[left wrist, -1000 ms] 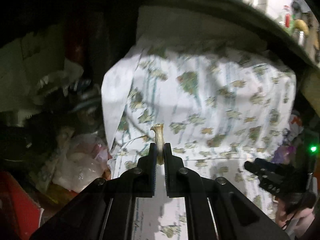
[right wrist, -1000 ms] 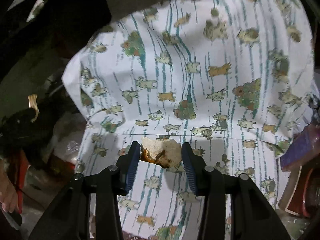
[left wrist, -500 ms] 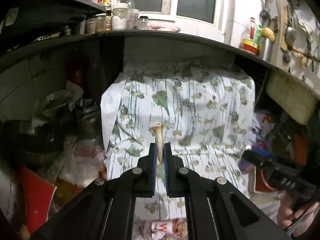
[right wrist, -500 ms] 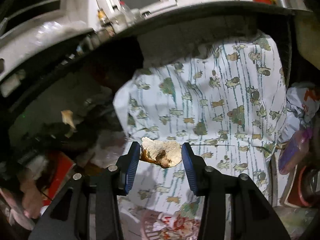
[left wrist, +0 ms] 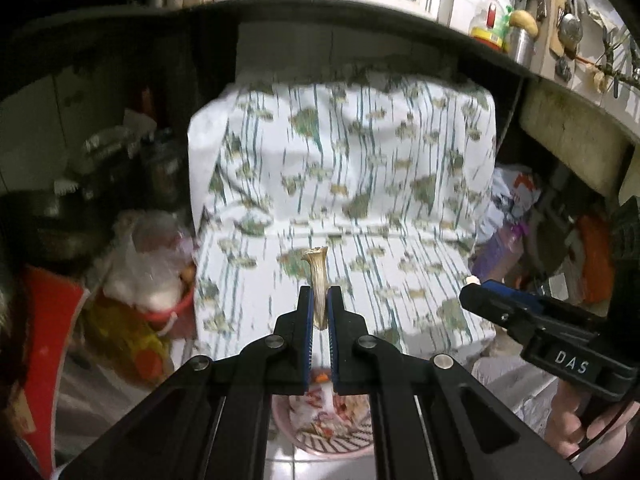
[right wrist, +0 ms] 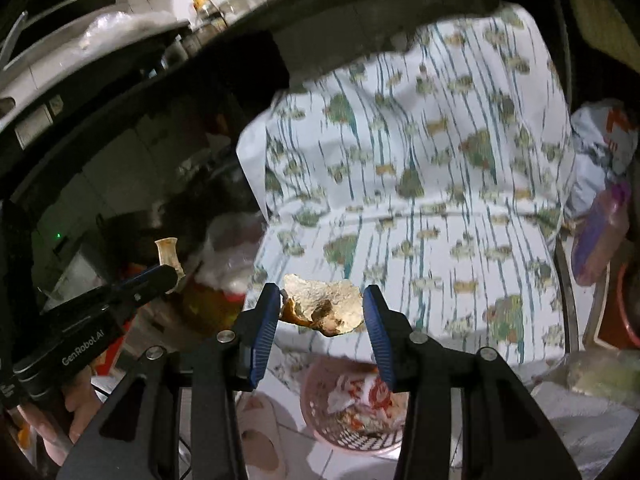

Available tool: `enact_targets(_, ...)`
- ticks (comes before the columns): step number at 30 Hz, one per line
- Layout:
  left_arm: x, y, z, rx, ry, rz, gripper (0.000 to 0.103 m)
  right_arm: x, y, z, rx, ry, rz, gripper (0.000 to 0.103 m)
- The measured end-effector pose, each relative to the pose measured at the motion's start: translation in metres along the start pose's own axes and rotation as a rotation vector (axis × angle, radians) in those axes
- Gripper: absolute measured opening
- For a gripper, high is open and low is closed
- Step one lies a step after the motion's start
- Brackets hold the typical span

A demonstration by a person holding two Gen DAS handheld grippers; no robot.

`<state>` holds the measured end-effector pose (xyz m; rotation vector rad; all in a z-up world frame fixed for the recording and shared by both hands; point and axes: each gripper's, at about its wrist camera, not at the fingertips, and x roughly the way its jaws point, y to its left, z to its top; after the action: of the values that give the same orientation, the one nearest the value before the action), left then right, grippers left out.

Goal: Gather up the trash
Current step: 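Lift the crust and scrap and carry them over the pink basket, then open both tools to drop the crust and scrap into the basket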

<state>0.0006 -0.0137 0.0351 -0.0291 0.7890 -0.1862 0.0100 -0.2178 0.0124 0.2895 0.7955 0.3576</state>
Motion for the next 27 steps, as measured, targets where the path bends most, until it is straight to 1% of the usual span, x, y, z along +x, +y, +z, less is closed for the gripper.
enact_targets(4,0.022,-0.004,-0.014,0.007,0.053,-0.004,0.008,0.021,-0.012,-0.018,0.041,0.09,0.031,0.042)
enact_targets(7,0.033,-0.008,-0.025,0.032,0.063,0.023,0.008,0.04,-0.026,-0.029,0.109,0.163,0.065,0.042)
enact_targets(10,0.042,-0.008,-0.034,0.027,0.09,0.005,0.008,0.053,-0.038,-0.037,0.16,0.199,0.069,0.042)
enact_targets(13,0.056,-0.005,-0.043,0.012,0.129,-0.009,0.008,0.068,-0.048,-0.043,0.215,0.256,0.101,0.042)
enact_targets(16,0.069,-0.002,-0.05,0.005,0.168,-0.028,0.008,0.079,-0.057,-0.047,0.266,0.29,0.116,0.042)
enact_targets(20,0.077,-0.002,-0.054,0.005,0.183,-0.051,0.008,0.088,-0.063,-0.051,0.313,0.324,0.132,0.042)
enact_targets(25,0.082,-0.003,-0.054,0.012,0.189,-0.063,0.008,0.096,-0.062,-0.053,0.31,0.349,0.134,0.044)
enact_targets(26,0.082,-0.003,-0.054,0.007,0.194,-0.071,0.008,0.097,-0.061,-0.053,0.309,0.353,0.137,0.044)
enact_targets(27,0.083,-0.002,-0.053,-0.003,0.2,-0.082,0.012,0.098,-0.061,-0.052,0.31,0.355,0.138,0.044)
